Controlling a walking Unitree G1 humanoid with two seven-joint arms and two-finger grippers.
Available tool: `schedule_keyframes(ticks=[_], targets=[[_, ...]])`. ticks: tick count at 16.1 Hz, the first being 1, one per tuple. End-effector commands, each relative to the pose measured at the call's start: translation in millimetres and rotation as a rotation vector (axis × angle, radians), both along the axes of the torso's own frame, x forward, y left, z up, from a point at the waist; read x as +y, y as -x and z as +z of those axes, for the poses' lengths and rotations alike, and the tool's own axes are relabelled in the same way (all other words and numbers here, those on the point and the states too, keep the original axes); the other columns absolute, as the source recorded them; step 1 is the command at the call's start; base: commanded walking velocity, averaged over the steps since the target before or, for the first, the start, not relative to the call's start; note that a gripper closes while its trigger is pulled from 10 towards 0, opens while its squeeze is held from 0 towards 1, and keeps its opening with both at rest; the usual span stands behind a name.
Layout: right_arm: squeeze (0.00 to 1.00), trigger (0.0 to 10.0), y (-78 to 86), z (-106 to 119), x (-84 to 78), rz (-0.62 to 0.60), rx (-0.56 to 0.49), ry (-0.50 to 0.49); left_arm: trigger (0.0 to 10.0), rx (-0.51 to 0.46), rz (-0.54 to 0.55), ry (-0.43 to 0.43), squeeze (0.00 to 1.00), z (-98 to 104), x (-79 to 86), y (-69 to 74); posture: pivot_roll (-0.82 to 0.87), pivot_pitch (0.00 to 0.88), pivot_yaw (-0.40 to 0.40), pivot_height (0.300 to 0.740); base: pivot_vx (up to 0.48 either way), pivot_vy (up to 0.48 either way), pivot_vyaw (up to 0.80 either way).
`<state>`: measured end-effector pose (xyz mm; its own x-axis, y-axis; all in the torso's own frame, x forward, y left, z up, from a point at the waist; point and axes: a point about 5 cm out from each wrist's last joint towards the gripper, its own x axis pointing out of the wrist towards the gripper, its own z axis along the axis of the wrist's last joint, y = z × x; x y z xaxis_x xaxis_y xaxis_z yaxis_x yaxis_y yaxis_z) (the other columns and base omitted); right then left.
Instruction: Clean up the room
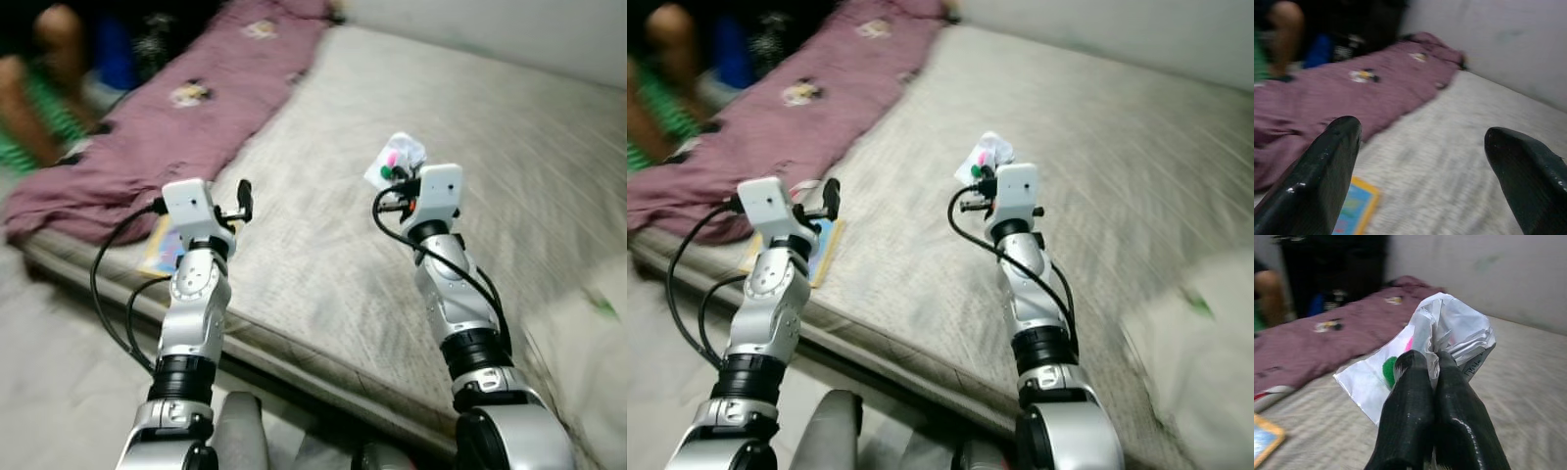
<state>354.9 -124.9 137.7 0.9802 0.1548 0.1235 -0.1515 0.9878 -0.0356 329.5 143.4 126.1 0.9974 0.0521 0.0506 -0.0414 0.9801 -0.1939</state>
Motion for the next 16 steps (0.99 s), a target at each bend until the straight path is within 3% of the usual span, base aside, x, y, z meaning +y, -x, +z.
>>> schedule_keyframes(ticks=[1, 9, 16], targets=[[0.0, 10.0, 1.7, -6.4, -4.0, -0.011, 0.023, 0.02, 10.0, 0.003, -0.003, 0.013, 0.0, -0.3, -4.9, 1.6, 0.07, 0.0, -0.072, 0.7, 0.0, 0.0, 0.0], [0.0, 10.0, 4.4, -6.0, -12.1, -0.068, 0.0, 0.018, 10.0, 0.013, -0.026, 0.019, 0.0, -2.2, -6.0, 1.8, 0.06, 0.0, -0.058, 0.74, 0.0, 0.0, -0.39], [0.0, 10.0, 7.7, -9.3, -11.1, -0.067, 0.01, -0.001, 10.0, 0.018, -0.003, 0.04, 0.0, -4.7, -1.8, 5.1, 0.04, 0.0, -0.042, 0.74, 0.0, 0.0, 0.0]])
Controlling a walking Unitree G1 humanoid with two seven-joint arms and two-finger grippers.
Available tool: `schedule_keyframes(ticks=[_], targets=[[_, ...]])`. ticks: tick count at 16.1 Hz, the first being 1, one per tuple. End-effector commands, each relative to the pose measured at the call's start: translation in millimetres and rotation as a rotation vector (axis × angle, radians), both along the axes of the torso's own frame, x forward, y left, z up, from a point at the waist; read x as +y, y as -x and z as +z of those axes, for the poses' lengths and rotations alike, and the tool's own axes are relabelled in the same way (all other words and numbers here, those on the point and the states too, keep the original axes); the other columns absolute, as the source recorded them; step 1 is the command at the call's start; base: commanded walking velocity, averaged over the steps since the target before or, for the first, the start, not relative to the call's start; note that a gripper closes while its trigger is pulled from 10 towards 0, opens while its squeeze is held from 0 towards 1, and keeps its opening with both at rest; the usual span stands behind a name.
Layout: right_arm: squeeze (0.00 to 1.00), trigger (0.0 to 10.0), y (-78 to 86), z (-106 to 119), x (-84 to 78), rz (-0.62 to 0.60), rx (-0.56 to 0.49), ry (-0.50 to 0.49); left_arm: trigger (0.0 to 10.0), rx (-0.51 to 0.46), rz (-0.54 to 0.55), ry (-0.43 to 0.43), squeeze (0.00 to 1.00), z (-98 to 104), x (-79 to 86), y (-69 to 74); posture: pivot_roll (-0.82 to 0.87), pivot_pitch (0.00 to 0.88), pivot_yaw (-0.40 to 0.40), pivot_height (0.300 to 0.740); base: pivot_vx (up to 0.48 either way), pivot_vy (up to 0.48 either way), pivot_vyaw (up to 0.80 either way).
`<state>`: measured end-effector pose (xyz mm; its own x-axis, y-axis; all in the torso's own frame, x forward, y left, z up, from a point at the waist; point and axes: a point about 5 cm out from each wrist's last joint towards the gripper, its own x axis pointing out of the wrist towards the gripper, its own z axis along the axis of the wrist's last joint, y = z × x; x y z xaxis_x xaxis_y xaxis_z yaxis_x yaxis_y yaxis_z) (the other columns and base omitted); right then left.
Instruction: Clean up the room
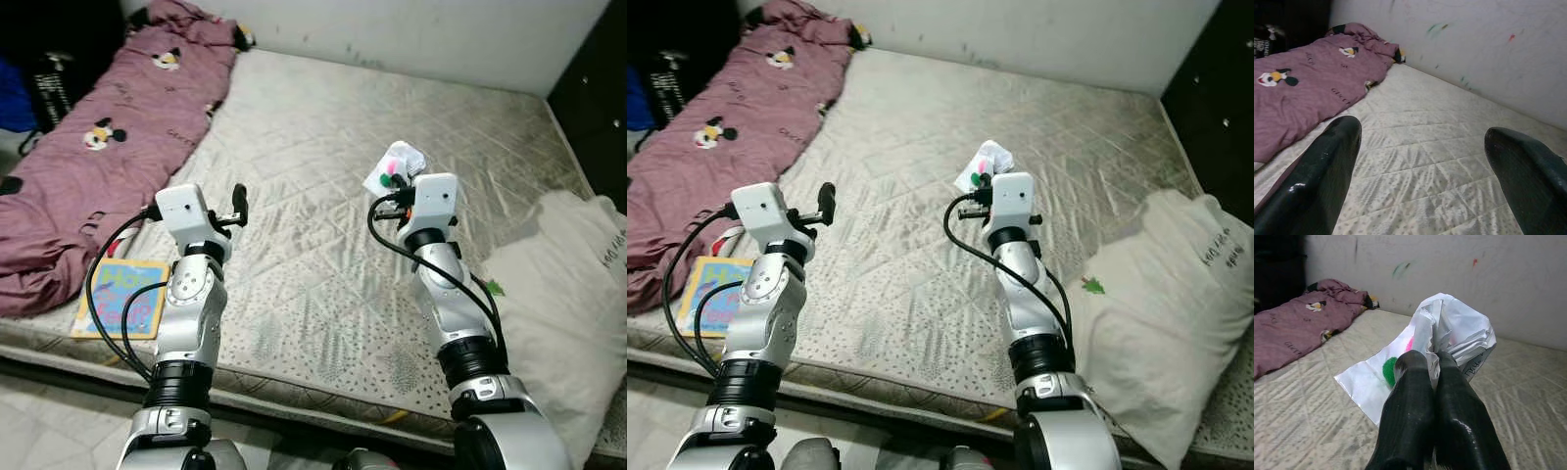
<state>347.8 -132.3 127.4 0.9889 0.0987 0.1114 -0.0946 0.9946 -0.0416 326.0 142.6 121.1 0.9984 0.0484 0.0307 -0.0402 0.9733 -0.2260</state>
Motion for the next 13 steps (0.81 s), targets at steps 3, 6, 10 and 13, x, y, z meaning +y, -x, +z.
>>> schedule_keyframes(ticks=[3, 6, 10, 13], targets=[[0.0, 10.0, 4.0, -3, 0.6, -0.004, 0.032, -0.073, 10.0, 0.026, 0.015, 0.028, 0.0, -4, 1.8, 4.8, 0.04, 0.0, -0.032, 0.74, 0.0, 0.0, -0.27], [0.0, 10.0, 13.2, -10, 6.4, 0.023, 0.043, -0.046, 10.0, 0.036, -0.02, 0.02, 0.0, -6, 0.0, 9.0, 0.06, 0.0, -0.038, 0.74, 0.0, 0.0, -0.8], [0.0, 10.0, 22.0, -15, 4.7, 0.035, 0.07, -0.054, 10.0, 0.054, -0.03, 0.05, 0.0, -8, -4.1, 16.0, 0.05, 0.0, -0.041, 0.74, 0.0, 0.0, -0.8], [0.0, 10.0, 27.1, -17, 3.6, 0.03, 0.082, -0.062, 10.0, 0.07, -0.05, 0.054, 0.0, -9, -5.5, 22.6, 0.04, 0.0, -0.034, 0.74, 0.0, 0.268, -0.6]])
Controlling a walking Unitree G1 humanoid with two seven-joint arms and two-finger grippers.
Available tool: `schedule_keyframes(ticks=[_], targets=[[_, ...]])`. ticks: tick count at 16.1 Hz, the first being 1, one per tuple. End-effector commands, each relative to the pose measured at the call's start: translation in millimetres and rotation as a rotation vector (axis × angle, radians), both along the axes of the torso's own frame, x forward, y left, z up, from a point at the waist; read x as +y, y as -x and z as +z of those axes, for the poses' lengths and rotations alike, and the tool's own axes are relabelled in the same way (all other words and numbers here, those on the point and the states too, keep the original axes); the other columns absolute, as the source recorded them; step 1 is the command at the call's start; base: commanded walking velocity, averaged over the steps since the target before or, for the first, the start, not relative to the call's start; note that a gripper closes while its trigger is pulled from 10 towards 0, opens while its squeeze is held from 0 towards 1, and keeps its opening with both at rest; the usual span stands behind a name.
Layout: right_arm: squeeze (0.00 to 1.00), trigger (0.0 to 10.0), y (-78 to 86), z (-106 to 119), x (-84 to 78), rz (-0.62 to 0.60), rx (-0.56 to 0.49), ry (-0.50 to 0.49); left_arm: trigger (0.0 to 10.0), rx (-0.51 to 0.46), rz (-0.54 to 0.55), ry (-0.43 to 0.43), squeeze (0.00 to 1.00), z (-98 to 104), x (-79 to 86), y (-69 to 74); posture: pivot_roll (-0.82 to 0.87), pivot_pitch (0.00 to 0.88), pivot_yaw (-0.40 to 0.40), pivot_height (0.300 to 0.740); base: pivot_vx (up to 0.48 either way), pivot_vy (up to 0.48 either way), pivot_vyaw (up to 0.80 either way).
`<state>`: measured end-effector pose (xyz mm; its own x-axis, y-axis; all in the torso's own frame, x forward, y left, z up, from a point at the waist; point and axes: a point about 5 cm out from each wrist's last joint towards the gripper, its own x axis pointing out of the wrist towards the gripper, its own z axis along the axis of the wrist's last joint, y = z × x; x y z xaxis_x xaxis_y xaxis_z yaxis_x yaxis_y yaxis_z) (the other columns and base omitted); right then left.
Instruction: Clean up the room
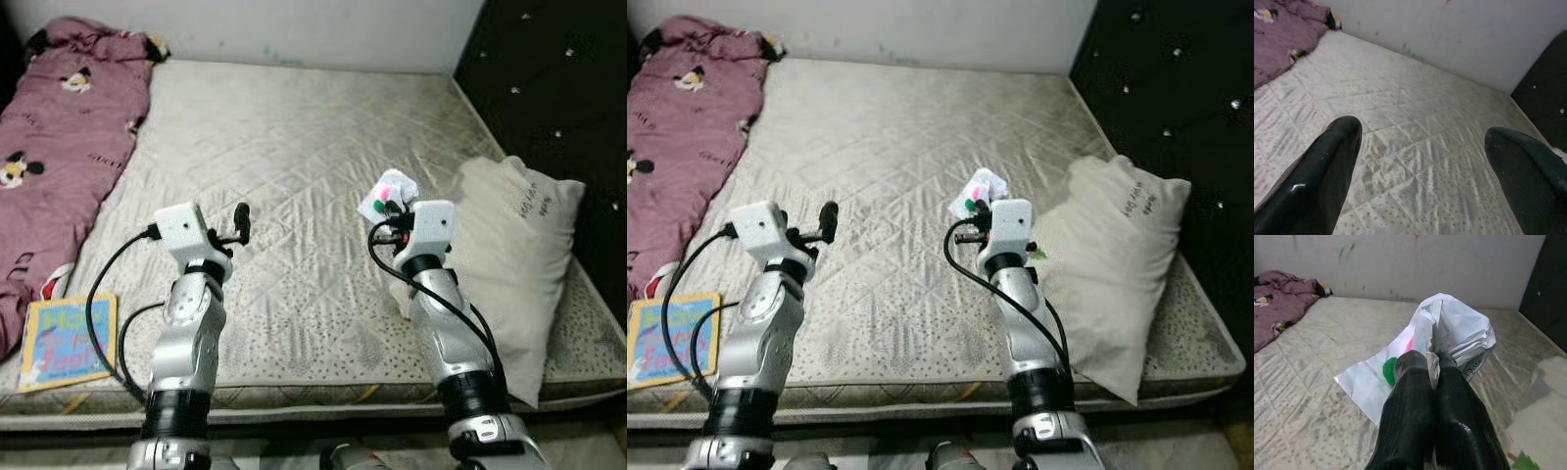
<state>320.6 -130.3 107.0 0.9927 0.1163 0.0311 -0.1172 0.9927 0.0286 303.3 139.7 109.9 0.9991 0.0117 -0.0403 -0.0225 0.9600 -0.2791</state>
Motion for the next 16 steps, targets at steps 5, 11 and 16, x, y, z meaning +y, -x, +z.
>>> schedule_keyframes(ticks=[5, 11, 16], targets=[[0.0, 10.0, 3.0, 2.1, 2.6, 0.019, 0.017, -0.01, 10.0, 0.016, -0.028, 0.0, 0.0, 1.2, -4.3, 4.1, 0.05, 0.0, -0.043, 0.74, 0.0, 0.281, -0.42], [0.0, 10.0, 0.8, 3.0, 3.0, 0.032, 0.028, -0.005, 10.0, 0.021, -0.017, 0.007, 0.0, 1.6, -3.8, 4.1, 0.05, 0.0, -0.05, 0.74, 0.0, 0.318, 0.0], [0.0, 10.0, -1.4, 3.8, 3.2, 0.031, 0.028, -0.005, 10.0, 0.012, -0.024, -0.003, 0.0, 3.3, -4.1, 2.5, 0.05, 0.0, -0.049, 0.74, 0.0, 0.404, 0.0]])
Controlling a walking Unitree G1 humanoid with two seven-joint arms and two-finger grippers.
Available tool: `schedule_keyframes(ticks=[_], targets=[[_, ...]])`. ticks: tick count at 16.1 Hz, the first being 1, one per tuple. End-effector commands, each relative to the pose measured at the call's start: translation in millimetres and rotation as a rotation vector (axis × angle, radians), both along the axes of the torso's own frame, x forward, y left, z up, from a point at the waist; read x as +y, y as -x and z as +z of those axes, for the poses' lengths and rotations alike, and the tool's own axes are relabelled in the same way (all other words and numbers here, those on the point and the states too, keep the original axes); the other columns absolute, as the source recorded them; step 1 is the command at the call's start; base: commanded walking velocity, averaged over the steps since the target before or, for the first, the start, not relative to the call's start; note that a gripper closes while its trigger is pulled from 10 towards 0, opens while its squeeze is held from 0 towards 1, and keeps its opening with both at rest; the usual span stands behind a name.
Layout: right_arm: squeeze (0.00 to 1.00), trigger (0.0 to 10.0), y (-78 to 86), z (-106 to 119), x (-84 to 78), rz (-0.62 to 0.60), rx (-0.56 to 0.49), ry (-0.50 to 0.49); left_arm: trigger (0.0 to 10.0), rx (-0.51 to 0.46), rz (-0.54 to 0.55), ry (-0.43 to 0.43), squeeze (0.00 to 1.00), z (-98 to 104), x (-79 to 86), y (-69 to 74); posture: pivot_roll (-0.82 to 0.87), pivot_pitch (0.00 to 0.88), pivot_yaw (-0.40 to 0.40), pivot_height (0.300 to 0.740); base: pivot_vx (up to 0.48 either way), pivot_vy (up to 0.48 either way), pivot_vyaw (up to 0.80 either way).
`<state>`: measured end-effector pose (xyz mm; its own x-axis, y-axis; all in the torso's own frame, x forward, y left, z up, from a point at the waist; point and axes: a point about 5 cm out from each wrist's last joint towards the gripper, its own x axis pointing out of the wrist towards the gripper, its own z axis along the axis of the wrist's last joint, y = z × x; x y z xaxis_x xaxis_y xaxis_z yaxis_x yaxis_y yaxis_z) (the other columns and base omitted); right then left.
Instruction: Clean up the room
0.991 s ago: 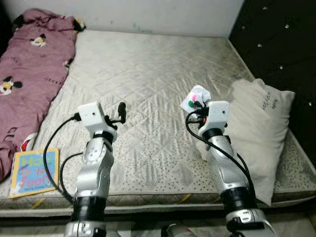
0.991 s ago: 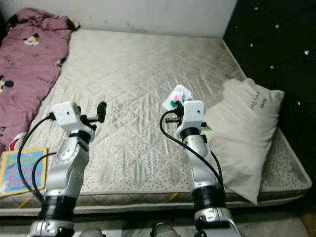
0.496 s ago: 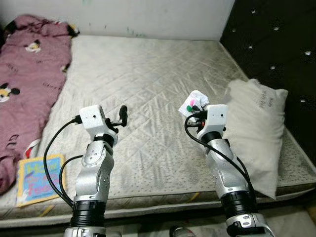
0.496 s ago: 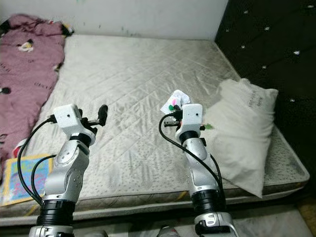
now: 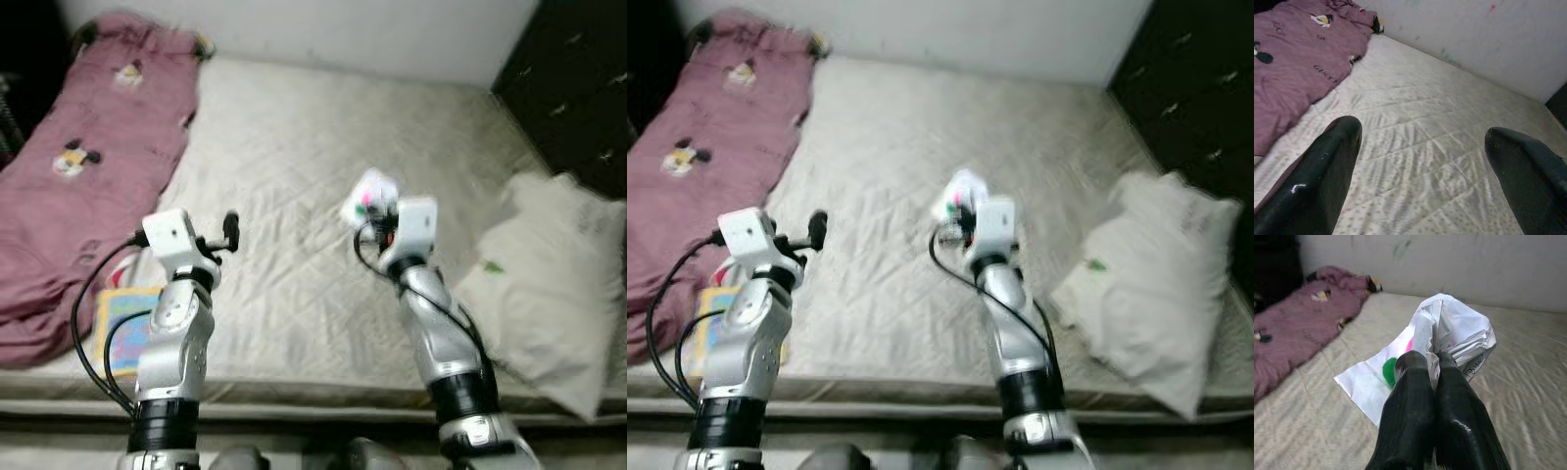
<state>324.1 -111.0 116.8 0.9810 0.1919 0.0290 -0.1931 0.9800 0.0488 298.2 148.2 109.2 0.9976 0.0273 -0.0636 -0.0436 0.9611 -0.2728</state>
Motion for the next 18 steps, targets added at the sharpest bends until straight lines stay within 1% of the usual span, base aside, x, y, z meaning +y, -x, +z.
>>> schedule_keyframes(ticks=[1, 2, 8, 9, 10, 12, 15, 18], targets=[[0.0, 10.0, 1.9, -6, -16.0, -0.046, 0.022, 0.016, 10.0, -0.013, -0.039, 0.003, 0.0, 4, -12.6, -2.7, 0.05, 0.0, -0.049, 0.74, 0.0, 0.431, 0.0], [0.0, 10.0, 1.5, -6, -16.0, -0.044, 0.022, 0.016, 10.0, -0.012, -0.038, 0.003, 0.0, 4, -12.5, -2.9, 0.05, 0.0, -0.049, 0.74, 0.0, 0.371, 0.0], [0.0, 10.0, -0.2, -5, -15.1, -0.046, 0.024, 0.014, 10.0, -0.008, -0.018, -0.01, 0.0, 5, -9.8, -3.0, 0.06, 0.0, -0.046, 0.74, 0.0, 0.0, 0.0], [0.0, 10.0, -0.2, -6, -15.2, -0.046, 0.026, 0.014, 10.0, -0.008, 0.007, -0.038, 0.0, 5, -4.9, -2.8, 0.06, 0.0, -0.045, 0.74, 0.0, 0.0, 0.0], [0.0, 10.0, -0.3, -6, -15.1, -0.045, 0.03, 0.014, 10.0, -0.006, 0.017, -0.045, 0.0, 5, -1.4, -2.9, 0.06, 0.0, -0.045, 0.74, 0.0, 0.0, 0.0], [0.0, 10.0, -0.7, -6, -15.4, -0.045, 0.032, 0.019, 10.0, -0.008, 0.021, -0.035, 0.0, 5, 4.2, -3.2, 0.06, 0.0, -0.048, 0.74, 0.0, 0.0, 0.0], [0.0, 10.0, -1.4, -6, -17.1, -0.056, 0.03, 0.013, 10.0, 0.002, 0.029, -0.056, 0.0, 2, 7.8, -1.5, 0.06, 0.0, -0.051, 0.74, 0.0, 0.0, 0.0], [0.0, 10.0, -2.6, -5, -16.7, -0.058, 0.031, 0.012, 10.0, 0.012, 0.038, -0.054, 0.0, -1, 9.4, -0.8, 0.06, 0.0, -0.049, 0.74, 0.0, 0.0, 0.0]])
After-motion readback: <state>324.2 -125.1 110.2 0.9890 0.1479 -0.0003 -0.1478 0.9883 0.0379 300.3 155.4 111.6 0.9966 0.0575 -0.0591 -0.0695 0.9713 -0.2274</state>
